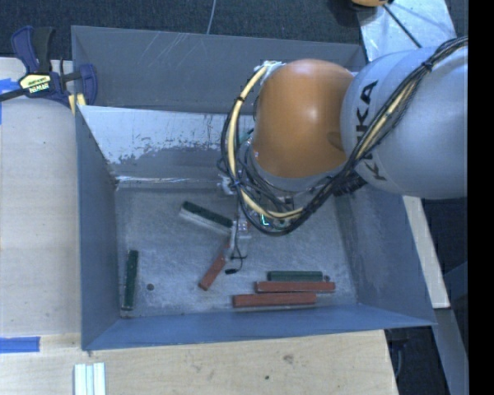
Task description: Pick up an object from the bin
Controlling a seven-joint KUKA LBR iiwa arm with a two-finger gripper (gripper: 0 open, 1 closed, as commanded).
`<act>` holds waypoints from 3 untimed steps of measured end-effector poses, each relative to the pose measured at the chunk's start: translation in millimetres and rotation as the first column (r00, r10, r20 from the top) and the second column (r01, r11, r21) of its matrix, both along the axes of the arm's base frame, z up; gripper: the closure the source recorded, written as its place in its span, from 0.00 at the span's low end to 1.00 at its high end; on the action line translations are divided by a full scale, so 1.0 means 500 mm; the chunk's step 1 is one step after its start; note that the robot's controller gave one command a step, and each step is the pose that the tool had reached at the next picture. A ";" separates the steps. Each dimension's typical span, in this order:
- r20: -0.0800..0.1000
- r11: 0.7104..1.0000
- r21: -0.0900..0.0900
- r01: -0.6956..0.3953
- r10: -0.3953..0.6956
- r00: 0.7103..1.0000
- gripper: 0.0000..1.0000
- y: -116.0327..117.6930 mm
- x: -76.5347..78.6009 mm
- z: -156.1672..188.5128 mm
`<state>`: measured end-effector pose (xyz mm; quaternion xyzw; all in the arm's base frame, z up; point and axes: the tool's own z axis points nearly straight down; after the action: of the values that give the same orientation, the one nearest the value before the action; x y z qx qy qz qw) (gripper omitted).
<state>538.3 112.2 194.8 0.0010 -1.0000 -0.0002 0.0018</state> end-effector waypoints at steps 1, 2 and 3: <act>0.007 1.000 0.001 0.002 -0.002 1.000 0.00 -0.001 0.003 0.006; 0.012 1.000 0.001 -0.030 0.030 0.999 0.00 -0.012 -0.030 -0.101; 0.010 0.967 0.001 -0.253 0.253 0.967 1.00 -0.016 -0.011 -0.237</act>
Offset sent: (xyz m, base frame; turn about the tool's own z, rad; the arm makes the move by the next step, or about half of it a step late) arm -0.0372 -0.0134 -0.1161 -0.0651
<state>533.0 104.3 76.5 0.1285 -0.9917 -0.0010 -0.0030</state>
